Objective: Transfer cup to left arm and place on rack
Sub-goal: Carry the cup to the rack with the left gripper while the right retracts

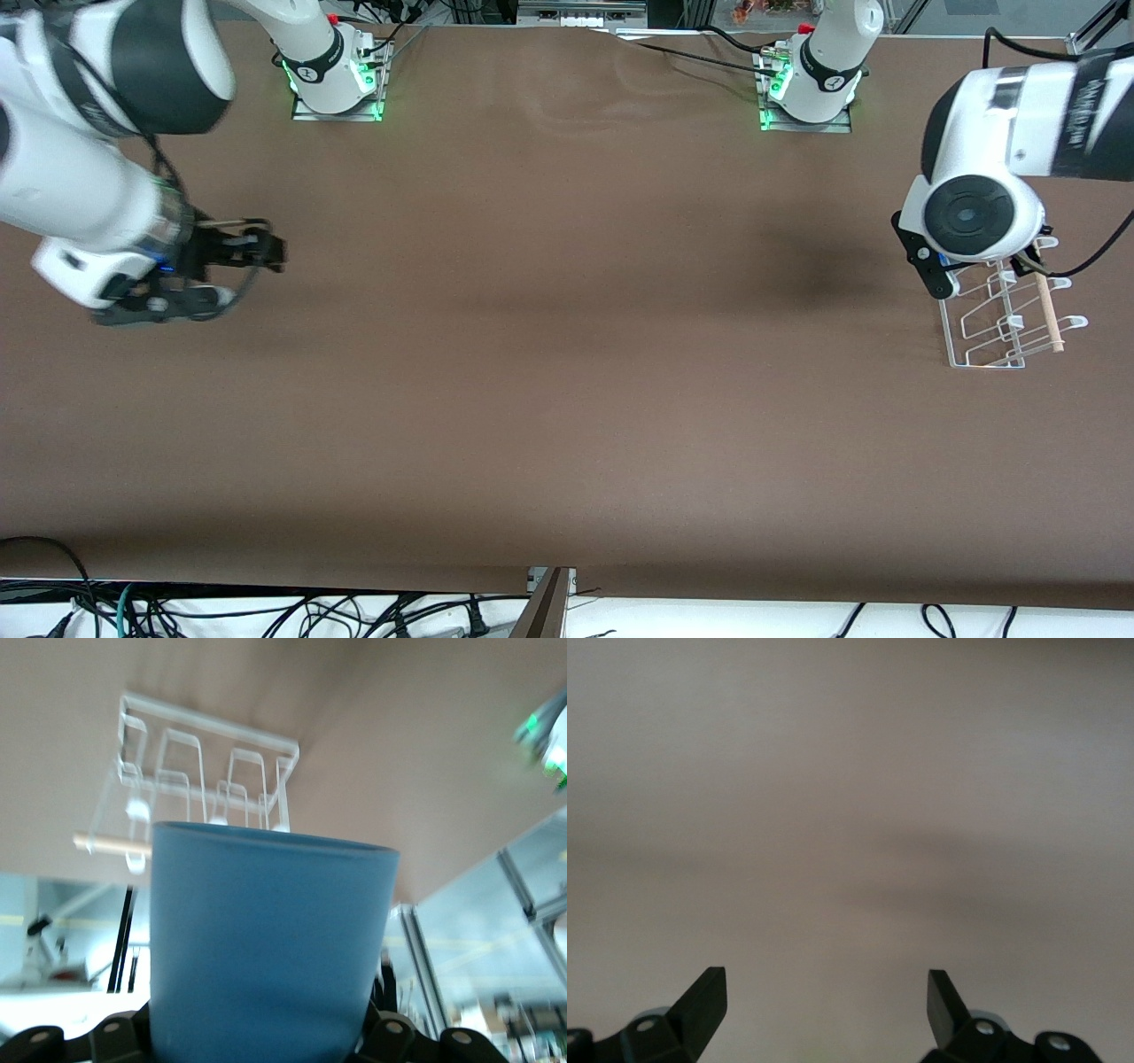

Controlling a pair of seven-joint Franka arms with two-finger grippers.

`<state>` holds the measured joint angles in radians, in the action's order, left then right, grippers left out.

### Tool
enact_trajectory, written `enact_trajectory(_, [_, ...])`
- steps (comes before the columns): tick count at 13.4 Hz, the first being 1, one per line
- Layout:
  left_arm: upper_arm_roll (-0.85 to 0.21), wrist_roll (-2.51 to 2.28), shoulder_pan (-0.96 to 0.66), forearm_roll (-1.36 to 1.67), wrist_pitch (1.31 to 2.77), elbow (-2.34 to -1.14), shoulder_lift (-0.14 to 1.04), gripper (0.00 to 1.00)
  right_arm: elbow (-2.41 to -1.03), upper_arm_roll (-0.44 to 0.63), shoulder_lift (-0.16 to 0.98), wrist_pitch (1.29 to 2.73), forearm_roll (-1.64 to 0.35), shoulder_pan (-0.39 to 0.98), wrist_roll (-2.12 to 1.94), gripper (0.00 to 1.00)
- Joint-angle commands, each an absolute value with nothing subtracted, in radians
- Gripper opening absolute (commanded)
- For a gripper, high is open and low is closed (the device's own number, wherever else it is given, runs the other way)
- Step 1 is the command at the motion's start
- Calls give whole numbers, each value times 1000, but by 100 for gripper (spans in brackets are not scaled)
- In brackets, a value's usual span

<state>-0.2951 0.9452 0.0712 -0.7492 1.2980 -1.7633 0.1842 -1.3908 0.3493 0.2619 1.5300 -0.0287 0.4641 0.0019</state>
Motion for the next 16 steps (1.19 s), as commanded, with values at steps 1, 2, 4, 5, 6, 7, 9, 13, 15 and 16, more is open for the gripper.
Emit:
enact_trajectory(1, [-304,931,83,-880,1315,-1969,106,0,-1399,450,186,1496,-20,472,3,100])
enact_trajectory(2, [-305,930,80,-911,1322,-2036,94,0,-1399,483,178,1442,-26,472,-5,100])
enact_trajectory(4, [-305,907,81,-995,1376,-2162,51,0,-1396,477,176,1355,-25,471,-25,100])
enact_trajectory(5, [-305,904,81,-1090,1408,-2230,43,0,-1410,462,167,1355,-23,453,-26,100])
enact_trajectory(6, [-307,904,83,-1165,1426,-2290,43,0,-1422,407,164,1358,-34,390,-26,100])
enact_trajectory(7, [-307,902,84,-1199,1439,-2343,43,0,-1442,293,150,1367,-38,294,-22,100])
enact_trajectory(9, [-305,875,110,-1274,1497,-2407,41,0,-1482,114,92,1387,-26,107,-11,100])
enact_trajectory(13, [-304,847,185,-1441,1609,-2503,9,0,-1765,6,-99,1555,-22,-72,3,100])
enact_trajectory(15, [-302,818,225,-1547,1670,-2545,11,0,-1761,3,-106,1562,13,-71,-2,100])
enact_trajectory(16, [-302,754,229,-1569,1674,-2575,11,0,-1752,5,-100,1556,44,-72,-5,100])
